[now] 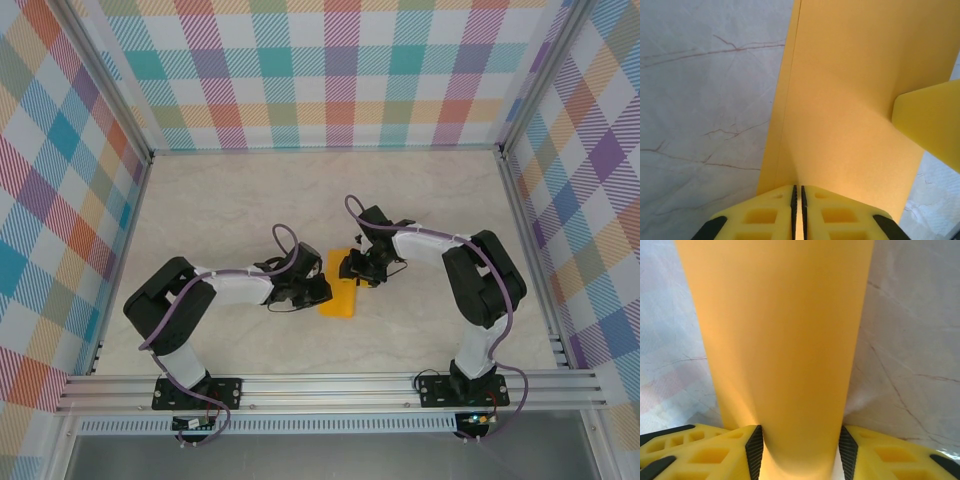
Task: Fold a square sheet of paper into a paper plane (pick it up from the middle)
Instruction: Fold the square sheet of paper in half at the center of the table.
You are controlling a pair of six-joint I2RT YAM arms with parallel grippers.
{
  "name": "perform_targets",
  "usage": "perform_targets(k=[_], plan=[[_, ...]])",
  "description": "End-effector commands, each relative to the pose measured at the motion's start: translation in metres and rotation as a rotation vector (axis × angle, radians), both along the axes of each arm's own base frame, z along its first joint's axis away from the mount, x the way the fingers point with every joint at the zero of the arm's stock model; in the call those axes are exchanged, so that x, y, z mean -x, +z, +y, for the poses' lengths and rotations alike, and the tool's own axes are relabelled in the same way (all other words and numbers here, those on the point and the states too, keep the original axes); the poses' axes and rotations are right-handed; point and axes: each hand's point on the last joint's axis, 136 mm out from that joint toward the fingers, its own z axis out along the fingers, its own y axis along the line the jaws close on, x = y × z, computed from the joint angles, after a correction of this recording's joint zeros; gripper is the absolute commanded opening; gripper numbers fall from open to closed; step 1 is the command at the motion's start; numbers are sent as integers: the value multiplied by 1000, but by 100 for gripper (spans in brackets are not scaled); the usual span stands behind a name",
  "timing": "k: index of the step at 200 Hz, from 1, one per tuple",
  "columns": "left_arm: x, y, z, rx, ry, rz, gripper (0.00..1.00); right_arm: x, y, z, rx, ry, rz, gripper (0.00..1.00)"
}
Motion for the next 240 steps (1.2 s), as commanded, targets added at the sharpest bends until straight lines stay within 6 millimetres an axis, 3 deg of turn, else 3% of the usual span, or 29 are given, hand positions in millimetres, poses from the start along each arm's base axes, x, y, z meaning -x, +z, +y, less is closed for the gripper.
perform_targets(k=[1,47,70,91,134,195,240], plan=[[-2,11,3,-72,-26,-12,16,-7,-13,-5,41,-13,-12,44],[-22,42,15,-119,14,-105,32,-9,-19,-10,78,-44,-1,41],[-29,48,37,-179,72,-132,39,-8,-24,-12,94,-74,20,41],[-34,49,49,-192,95,-133,48,-7,-28,-12,97,-100,44,41],[-45,42,64,-150,146,-101,51,-2,-33,-14,110,-113,77,41],[-65,44,44,109,107,-79,47,12,-46,-21,147,-75,140,42],[-71,40,31,160,59,-108,43,16,-56,-23,172,-64,162,46]])
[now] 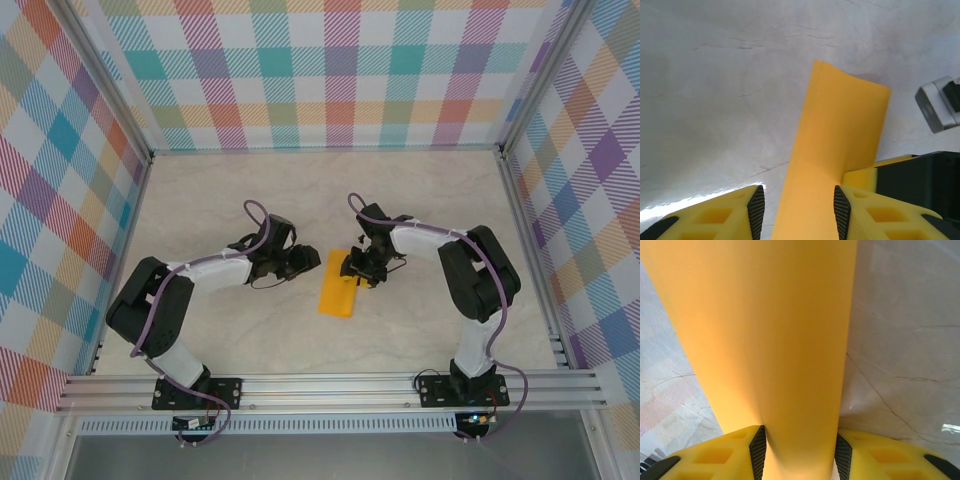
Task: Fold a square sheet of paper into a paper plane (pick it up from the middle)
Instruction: Fold the square sheet of paper in half at the center of the table.
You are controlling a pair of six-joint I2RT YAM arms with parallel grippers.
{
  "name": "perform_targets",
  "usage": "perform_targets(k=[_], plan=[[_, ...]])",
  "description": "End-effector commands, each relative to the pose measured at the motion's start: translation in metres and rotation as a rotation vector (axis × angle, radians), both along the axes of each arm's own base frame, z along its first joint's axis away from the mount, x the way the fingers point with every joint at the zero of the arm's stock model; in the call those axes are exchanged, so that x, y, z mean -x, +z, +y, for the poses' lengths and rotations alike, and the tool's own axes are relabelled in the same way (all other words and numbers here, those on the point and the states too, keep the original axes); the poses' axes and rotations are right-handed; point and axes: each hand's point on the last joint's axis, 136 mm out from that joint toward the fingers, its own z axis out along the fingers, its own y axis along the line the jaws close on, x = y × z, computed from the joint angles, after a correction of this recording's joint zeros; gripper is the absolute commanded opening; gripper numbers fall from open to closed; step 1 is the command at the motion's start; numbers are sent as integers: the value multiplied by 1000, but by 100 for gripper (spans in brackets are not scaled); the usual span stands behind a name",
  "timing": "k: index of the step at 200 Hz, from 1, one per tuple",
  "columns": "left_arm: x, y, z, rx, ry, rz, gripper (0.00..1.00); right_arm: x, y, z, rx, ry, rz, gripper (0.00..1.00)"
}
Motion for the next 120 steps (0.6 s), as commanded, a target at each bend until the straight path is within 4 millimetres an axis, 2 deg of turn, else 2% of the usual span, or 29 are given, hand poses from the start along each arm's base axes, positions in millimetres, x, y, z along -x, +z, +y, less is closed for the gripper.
perform_targets(k=[1,25,120], plan=[[-1,-4,-10,47,-54,-19,42,17,-50,-22,141,21,68,46],[0,-11,-12,55,-60,-3,41,19,-54,-23,154,40,74,47],[-1,-14,-18,80,-72,4,37,25,-64,-26,217,63,98,48]])
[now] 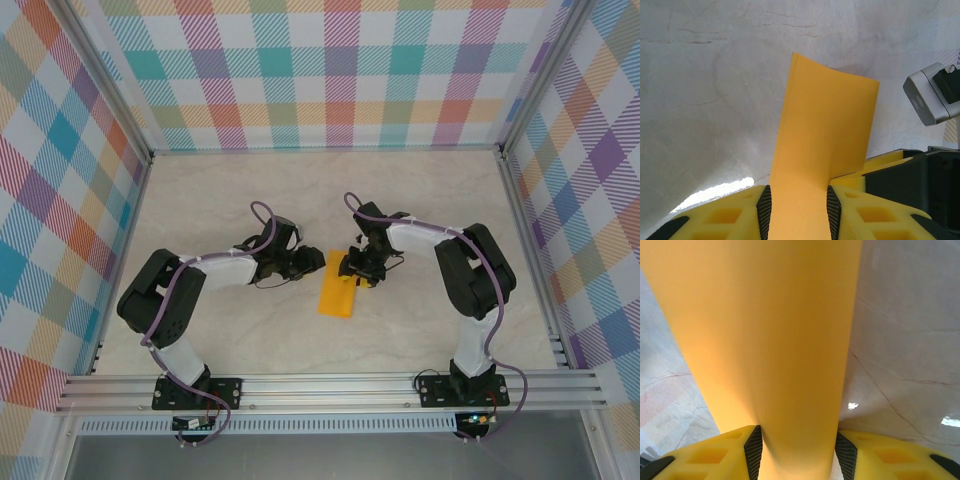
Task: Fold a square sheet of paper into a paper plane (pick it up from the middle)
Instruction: Fold the square sheet of paper in half at the center of the table, then hold the square sheet of paper at the center of the table.
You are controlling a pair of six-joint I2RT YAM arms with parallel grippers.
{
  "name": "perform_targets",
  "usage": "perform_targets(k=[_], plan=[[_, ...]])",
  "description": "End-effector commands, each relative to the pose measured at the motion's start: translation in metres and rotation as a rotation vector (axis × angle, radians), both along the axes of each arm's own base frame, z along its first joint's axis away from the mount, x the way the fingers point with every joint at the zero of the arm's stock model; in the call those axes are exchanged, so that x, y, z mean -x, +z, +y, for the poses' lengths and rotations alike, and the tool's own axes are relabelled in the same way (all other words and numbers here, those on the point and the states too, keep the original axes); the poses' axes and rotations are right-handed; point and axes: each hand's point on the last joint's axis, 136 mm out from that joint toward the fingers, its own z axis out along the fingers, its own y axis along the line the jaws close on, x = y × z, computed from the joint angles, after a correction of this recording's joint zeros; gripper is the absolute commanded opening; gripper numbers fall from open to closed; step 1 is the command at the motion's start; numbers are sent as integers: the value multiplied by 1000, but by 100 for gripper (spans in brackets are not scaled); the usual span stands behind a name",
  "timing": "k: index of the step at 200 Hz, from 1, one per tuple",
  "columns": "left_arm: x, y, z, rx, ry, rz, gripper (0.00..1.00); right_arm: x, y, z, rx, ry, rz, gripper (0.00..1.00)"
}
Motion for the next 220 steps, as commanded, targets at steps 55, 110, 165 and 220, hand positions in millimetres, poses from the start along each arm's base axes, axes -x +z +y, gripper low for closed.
perform_targets(k=[55,110,165,220], plan=[[5,-7,-12,52,-42,27,33,28,-67,-25,199,38,97,49],[8,-8,-21,66,-73,40,24,30,-72,-27,219,55,102,49],[15,-14,-31,69,-115,69,20,30,-75,-27,226,52,111,49],[15,-13,-33,70,-126,71,18,32,-78,-28,235,68,118,49]])
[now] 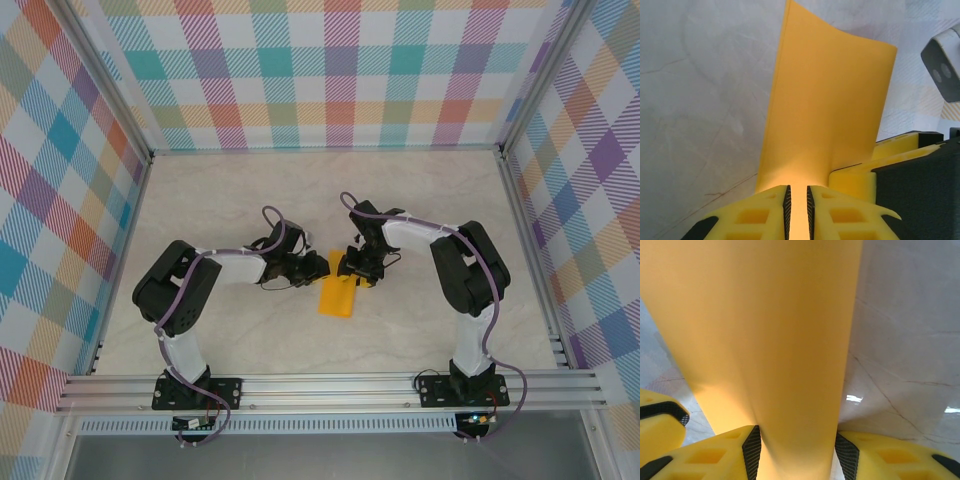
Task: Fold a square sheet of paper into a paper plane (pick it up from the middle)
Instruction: Hold the square sheet of paper at the center of the table.
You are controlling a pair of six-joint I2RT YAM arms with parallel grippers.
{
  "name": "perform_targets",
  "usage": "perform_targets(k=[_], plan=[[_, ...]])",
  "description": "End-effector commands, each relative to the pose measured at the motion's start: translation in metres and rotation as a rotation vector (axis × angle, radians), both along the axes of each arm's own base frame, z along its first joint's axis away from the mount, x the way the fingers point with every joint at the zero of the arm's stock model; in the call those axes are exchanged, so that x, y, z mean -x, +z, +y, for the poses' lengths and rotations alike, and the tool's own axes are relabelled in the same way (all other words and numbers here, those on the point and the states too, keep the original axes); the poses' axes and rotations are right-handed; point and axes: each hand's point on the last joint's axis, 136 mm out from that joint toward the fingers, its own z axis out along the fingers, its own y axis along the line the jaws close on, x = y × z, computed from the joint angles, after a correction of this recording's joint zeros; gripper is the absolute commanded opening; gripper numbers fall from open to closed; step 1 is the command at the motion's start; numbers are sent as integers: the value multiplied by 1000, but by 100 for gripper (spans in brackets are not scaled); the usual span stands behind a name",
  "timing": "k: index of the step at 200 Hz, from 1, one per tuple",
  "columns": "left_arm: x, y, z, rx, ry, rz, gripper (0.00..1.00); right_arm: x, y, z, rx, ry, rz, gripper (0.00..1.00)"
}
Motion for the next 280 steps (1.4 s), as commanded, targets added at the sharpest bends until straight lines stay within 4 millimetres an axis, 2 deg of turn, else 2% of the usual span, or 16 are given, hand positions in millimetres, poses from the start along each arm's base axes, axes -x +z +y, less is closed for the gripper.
perform_targets(k=[1,87,159,230,257,280], plan=[[1,6,-8,16,-30,-11,18,28,-72,-27,183,59,78,49],[3,5,-11,1,-56,4,16,28,-76,-24,180,44,95,49],[5,-4,-13,-7,-60,33,13,31,-79,-22,169,39,110,49],[13,-31,0,-115,-39,119,8,33,-81,-22,172,34,118,49],[17,-40,8,-165,-36,141,7,27,-70,-16,147,26,93,49],[21,-44,14,-197,-44,146,6,7,-38,-3,71,9,-3,50]])
